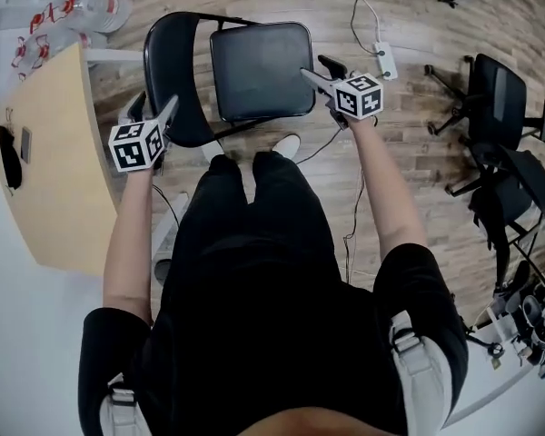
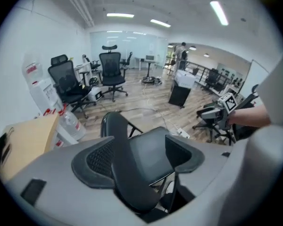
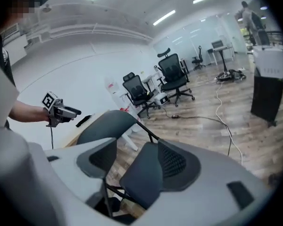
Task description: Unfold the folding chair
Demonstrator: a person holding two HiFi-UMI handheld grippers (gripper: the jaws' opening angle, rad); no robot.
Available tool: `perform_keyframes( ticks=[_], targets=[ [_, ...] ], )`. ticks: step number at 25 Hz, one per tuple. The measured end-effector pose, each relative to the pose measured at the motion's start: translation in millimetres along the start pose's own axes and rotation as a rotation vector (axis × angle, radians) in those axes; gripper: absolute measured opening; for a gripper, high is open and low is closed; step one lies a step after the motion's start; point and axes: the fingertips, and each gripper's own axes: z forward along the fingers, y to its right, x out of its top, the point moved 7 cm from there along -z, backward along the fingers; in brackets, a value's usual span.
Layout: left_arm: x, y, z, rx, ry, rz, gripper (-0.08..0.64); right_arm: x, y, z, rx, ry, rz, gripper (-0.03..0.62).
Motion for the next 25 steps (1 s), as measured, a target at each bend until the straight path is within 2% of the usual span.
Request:
perform_keyframes(
  ticks=[3, 7, 10, 13, 19, 25],
  targets=[
    [27.9, 19.3, -31.5, -0.113, 0.15, 0.061, 0.331, 43.1, -63.7, -10.9, 0.035, 0.061, -0.078, 0.273],
    [61.3, 36.9, -81.0, -0.207, 0.334, 0.116, 0.324, 87.8, -144.9, -31.5, 0.079, 0.125, -0.18, 0.273],
    [80.0, 48.0, -116.2, -0.262, 0.443, 0.172, 0.301, 117.2, -195.1, -51.9, 0.083, 0.193, -0.242, 0.264],
    [90.8, 55.8, -146.1, -0.308, 0.524, 0.227, 0.285, 141.3, -239.9, -73.7, 0.064, 0.272, -0.293, 0.247],
    [103.4, 70.4, -196.1, -0.468, 0.689, 0.24, 0.245, 175.1, -313.0, -112.5, 0.003, 0.409, -0.357, 0.222],
    [117.4, 73.4, -229.4, -0.541, 0.772, 0.282, 0.211, 199.4, -364.4, -132.9, -0.037, 0.485, -0.406, 0.218]
  ],
)
